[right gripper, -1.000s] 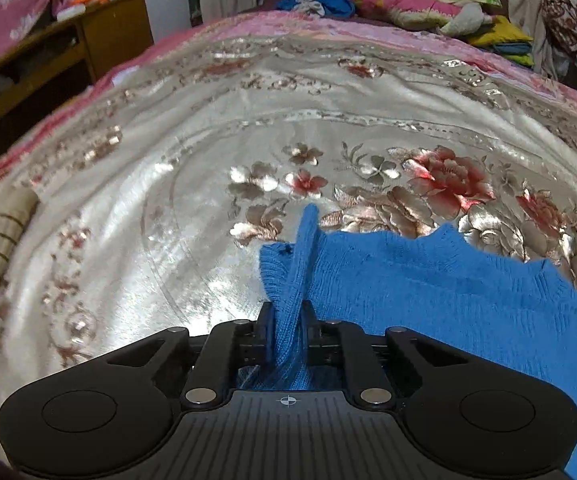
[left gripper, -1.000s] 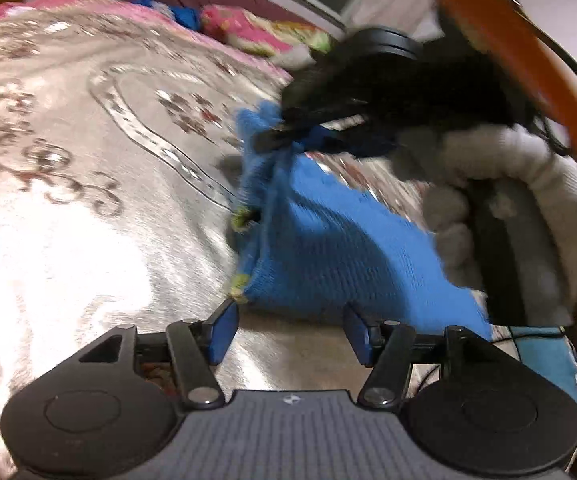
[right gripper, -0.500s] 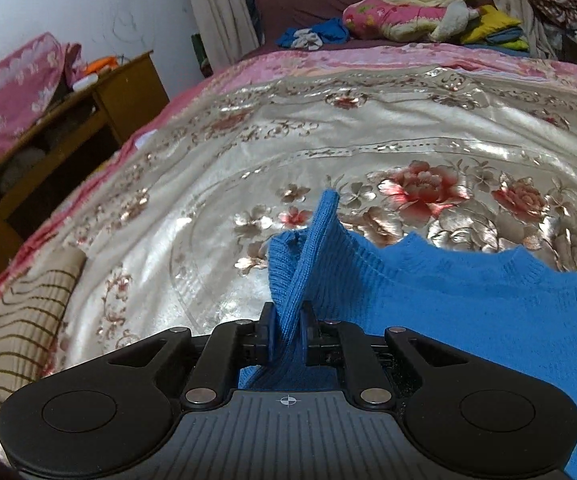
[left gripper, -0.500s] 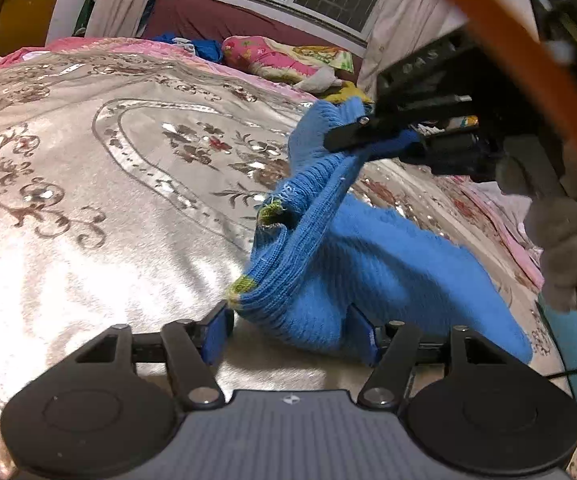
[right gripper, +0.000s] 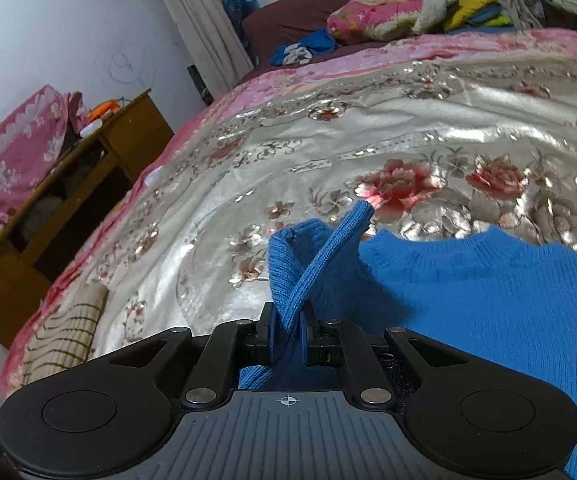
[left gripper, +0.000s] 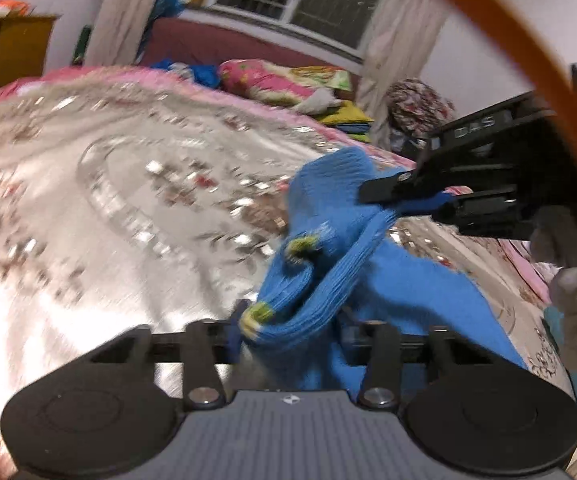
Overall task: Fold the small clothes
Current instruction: 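Grasp the folded sweater edge with the right gripper and lift it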
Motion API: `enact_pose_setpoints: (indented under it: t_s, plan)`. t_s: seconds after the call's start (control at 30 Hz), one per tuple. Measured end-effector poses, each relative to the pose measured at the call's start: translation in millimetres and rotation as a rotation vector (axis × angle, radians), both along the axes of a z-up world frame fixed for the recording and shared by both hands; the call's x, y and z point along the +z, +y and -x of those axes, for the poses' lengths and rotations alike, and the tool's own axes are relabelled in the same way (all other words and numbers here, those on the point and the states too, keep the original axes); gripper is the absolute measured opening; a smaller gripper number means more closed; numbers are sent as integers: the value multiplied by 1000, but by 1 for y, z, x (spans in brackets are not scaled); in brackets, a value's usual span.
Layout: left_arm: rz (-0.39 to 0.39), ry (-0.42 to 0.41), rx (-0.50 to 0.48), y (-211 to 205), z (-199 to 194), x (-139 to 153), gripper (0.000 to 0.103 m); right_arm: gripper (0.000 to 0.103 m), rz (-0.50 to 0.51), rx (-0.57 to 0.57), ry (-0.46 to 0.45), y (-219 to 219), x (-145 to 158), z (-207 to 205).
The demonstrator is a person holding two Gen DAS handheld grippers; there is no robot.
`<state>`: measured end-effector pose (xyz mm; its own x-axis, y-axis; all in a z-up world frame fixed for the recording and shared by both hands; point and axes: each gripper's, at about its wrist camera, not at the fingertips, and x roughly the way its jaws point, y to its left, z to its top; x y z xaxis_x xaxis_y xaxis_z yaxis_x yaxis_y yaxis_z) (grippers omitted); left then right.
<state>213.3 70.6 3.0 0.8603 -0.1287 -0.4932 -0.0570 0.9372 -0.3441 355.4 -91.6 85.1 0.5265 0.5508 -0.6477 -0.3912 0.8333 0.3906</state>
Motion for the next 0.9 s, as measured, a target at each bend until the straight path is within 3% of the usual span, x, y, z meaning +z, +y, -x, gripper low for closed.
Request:
enact_pose_setpoints:
  t_s: [0.03, 0.1, 0.47, 0.63, 0.9]
  plan:
    - [-8, -2, -17, -5, -2, 4, 27, 11, -7, -5, 5, -4, -1, -1]
    - [-8, -8, -55, -14, -4, 11, 24, 11, -20, -16, 9, -12, -1, -2]
    - [-1, -78, -241, -87, -24, 50, 22, 11, -114, -104, -29, -87, 17, -13]
    - [-11, -70, -309, -127, -40, 52, 22, 11, -130, -160, -46, -131, 20, -19]
    - [-19, -27, -372, -177, -51, 42, 22, 11, -148, -231, -25, -188, -3, -30]
